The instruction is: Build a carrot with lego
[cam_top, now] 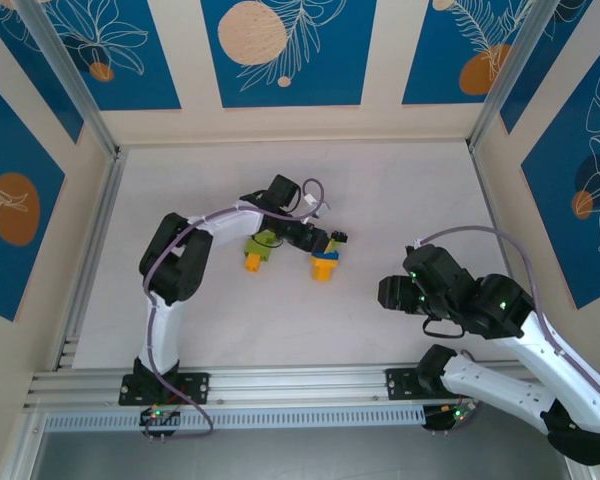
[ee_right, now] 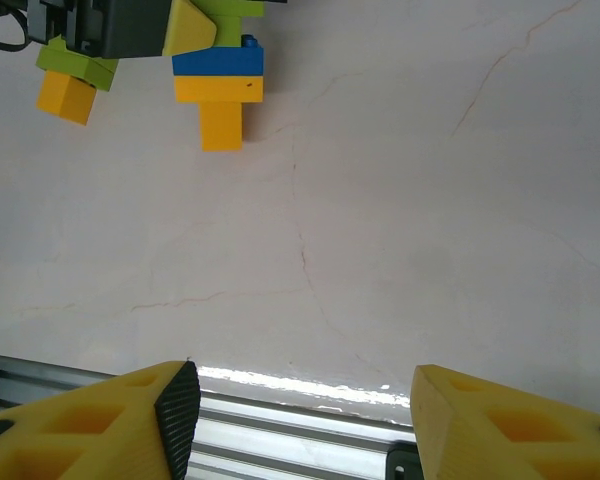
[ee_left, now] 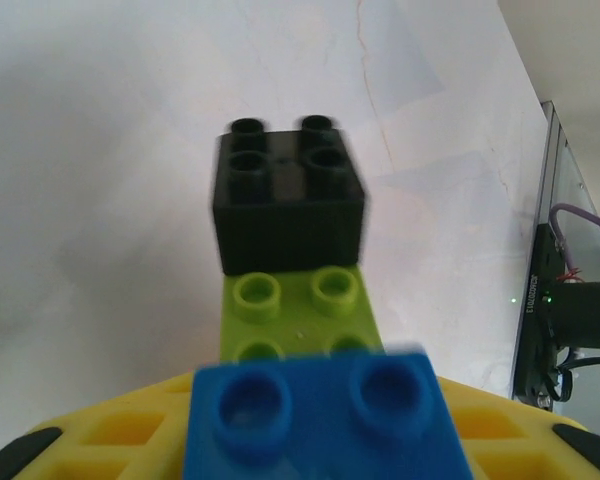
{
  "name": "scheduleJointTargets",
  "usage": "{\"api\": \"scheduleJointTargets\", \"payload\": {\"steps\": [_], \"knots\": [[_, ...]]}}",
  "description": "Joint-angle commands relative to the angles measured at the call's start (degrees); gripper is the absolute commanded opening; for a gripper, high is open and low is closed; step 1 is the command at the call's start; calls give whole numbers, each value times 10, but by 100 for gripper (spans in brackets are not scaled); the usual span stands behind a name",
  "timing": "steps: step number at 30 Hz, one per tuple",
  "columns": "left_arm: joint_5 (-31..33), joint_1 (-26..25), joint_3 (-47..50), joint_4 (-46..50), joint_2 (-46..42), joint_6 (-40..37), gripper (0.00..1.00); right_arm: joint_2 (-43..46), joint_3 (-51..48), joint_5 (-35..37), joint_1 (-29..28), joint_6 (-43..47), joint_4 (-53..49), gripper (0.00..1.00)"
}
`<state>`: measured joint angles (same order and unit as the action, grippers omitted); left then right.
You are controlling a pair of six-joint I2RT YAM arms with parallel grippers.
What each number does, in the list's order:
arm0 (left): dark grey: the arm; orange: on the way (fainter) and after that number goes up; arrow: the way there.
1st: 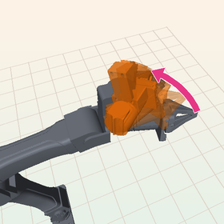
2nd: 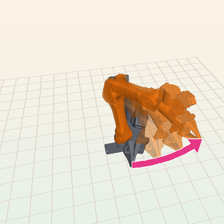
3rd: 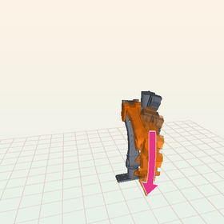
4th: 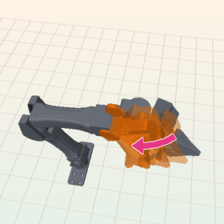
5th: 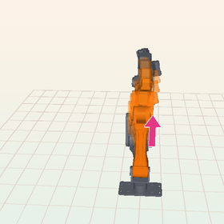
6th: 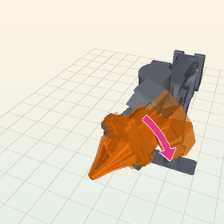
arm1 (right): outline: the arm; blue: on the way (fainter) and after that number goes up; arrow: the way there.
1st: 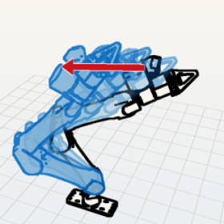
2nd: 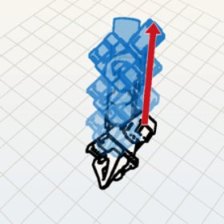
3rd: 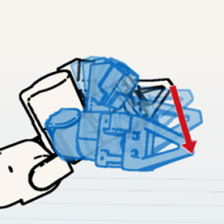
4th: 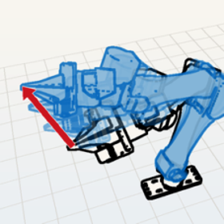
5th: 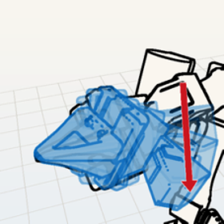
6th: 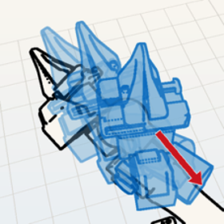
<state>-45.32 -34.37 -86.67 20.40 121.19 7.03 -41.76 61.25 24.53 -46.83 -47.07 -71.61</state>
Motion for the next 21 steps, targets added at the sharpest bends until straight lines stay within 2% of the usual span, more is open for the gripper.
{"api": "scheduleJointTargets", "payload": {"steps": [1,10,18,21], "knots": [[2,10,-22,37,31,3,45,19,-9,-15,2,-5,-8,60],[12,20,-35,27,53,12,49,48,-19,-6,2,-19,-40,59],[21,26,-51,42,53,14,66,57,-28,-5,2,-27,-44,59],[30,31,-54,50,51,12,81,58,-32,-5,2,-28,-41,59]]}}
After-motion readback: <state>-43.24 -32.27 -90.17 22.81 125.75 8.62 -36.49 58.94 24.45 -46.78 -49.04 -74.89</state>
